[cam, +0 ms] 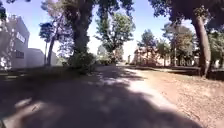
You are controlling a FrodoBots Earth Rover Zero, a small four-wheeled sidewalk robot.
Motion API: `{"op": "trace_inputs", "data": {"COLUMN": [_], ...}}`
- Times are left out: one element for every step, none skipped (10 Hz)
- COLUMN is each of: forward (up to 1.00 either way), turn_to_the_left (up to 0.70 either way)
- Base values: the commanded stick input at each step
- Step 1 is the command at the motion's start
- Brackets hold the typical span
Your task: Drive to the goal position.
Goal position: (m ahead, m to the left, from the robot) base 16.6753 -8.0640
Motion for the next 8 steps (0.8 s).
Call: {"op": "trace_inputs", "data": {"forward": [0.70, 0.70, 0.70, 0.70, 0.70, 0.70, 0.70, 0.70], "turn_to_the_left": [0.00, 0.00, 0.00, 0.00, -0.02, -0.08, -0.12, -0.13]}}
